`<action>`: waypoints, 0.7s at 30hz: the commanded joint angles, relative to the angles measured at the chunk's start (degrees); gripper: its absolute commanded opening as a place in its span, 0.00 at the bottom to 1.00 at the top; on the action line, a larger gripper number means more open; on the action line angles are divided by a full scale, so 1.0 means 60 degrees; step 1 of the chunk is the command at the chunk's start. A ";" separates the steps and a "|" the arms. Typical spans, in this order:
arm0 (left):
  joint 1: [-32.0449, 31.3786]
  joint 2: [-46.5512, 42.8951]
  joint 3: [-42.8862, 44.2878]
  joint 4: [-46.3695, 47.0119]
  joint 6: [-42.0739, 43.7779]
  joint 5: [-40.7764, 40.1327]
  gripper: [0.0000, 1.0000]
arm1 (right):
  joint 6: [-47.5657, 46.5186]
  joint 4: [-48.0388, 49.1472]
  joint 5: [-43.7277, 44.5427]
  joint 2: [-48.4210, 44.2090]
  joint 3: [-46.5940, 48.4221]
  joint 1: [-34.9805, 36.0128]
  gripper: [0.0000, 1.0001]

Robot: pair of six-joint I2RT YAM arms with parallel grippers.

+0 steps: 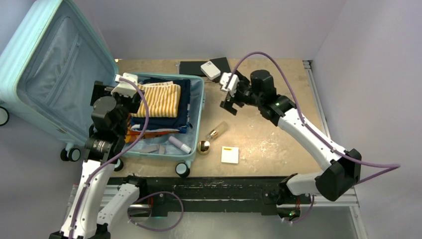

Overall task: Pack the luggage
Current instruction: Place the makeup in the luggage, then pick up the makeup from the center of the board.

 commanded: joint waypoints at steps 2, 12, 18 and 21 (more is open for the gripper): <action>0.0061 -0.0792 -0.0580 0.0330 -0.0713 0.0203 0.99 | -0.0800 0.0090 -0.1042 -0.1078 -0.1698 -0.0715 0.99; 0.0061 -0.1539 -0.1914 -0.0077 -0.0997 0.2949 0.99 | -0.1161 0.0694 -0.0641 -0.0148 -0.2786 -0.0729 0.99; 0.0061 -0.1706 -0.2764 0.0224 -0.1377 0.3495 0.99 | -0.3075 0.0547 -0.1759 0.1263 -0.2404 -0.0729 0.99; 0.0061 -0.1903 -0.3190 0.0493 -0.1693 0.3709 0.99 | -0.4068 0.0524 -0.2212 0.1896 -0.2146 -0.0732 0.99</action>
